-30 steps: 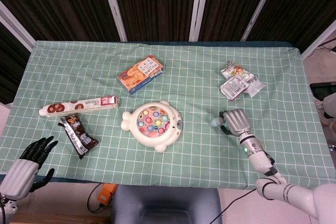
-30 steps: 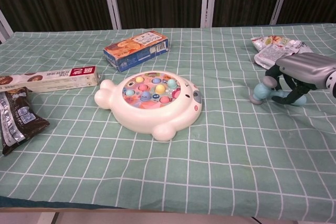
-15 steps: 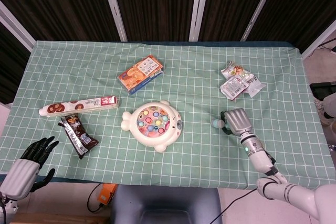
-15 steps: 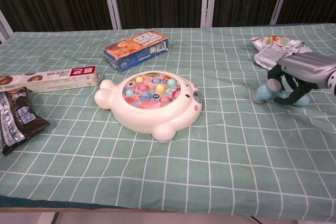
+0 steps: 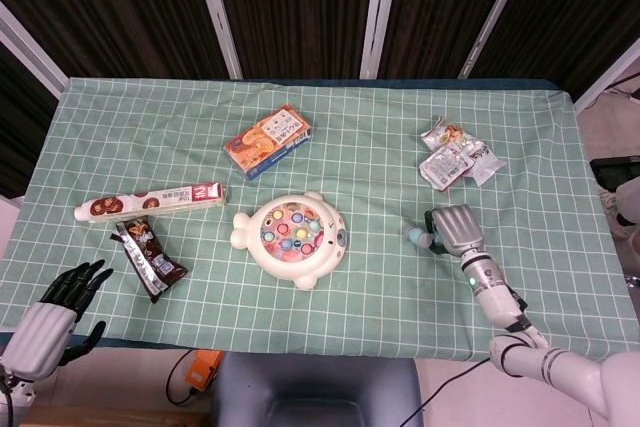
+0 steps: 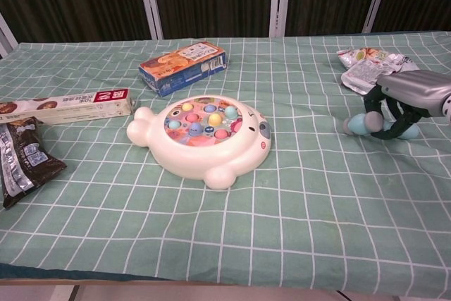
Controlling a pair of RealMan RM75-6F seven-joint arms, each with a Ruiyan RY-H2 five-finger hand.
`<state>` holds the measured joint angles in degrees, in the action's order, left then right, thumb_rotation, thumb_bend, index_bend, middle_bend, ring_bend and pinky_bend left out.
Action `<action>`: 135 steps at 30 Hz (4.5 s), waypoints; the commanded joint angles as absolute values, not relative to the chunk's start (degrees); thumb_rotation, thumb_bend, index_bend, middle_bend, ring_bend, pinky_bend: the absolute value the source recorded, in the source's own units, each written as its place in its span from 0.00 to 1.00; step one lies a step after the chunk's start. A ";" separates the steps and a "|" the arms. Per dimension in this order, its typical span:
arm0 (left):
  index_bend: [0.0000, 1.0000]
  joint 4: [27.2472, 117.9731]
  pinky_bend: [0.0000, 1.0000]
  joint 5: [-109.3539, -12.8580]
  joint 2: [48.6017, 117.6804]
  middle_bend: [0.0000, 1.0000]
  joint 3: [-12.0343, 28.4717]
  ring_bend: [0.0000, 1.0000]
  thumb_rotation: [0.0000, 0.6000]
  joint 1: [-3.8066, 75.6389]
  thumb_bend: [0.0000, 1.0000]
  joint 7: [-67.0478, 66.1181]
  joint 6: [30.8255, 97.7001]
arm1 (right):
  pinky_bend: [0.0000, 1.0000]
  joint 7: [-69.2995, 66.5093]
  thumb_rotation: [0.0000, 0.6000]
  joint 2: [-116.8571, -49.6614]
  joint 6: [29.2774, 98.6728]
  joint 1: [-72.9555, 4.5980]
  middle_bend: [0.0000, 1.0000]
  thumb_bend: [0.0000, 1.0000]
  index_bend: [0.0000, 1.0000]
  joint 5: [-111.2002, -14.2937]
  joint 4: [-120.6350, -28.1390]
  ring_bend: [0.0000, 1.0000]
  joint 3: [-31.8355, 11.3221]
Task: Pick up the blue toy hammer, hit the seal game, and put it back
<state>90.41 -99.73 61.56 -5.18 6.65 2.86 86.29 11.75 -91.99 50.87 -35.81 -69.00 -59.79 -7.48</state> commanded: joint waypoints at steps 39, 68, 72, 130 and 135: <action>0.00 90.68 0.13 -99.35 61.72 0.03 -5.11 0.02 1.00 6.73 0.41 2.02 85.85 | 0.68 6.58 1.00 -92.46 47.88 -36.18 0.59 0.40 0.70 -68.12 -56.52 0.65 -9.26; 0.00 90.76 0.13 -99.23 61.74 0.03 -5.15 0.03 1.00 6.87 0.41 1.71 85.47 | 0.67 6.79 1.00 -92.78 48.42 -36.28 0.55 0.38 0.65 -67.25 -55.49 0.64 -10.57; 0.00 90.75 0.13 -99.19 61.73 0.03 -5.14 0.03 1.00 6.86 0.41 1.75 85.48 | 0.67 7.08 1.00 -92.71 48.34 -36.46 0.55 0.38 0.65 -66.92 -55.74 0.64 -10.88; 0.00 90.51 0.13 -99.89 61.48 0.03 -5.33 0.03 1.00 6.39 0.41 2.57 86.74 | 0.67 9.86 1.00 -88.33 51.64 -35.56 0.55 0.38 0.65 -65.13 -61.84 0.64 -11.85; 0.00 90.39 0.13 -99.79 61.36 0.03 -5.22 0.03 1.00 6.25 0.41 3.01 87.13 | 0.60 4.63 1.00 -82.80 58.99 -31.39 0.48 0.38 0.55 -69.94 -69.82 0.56 -11.02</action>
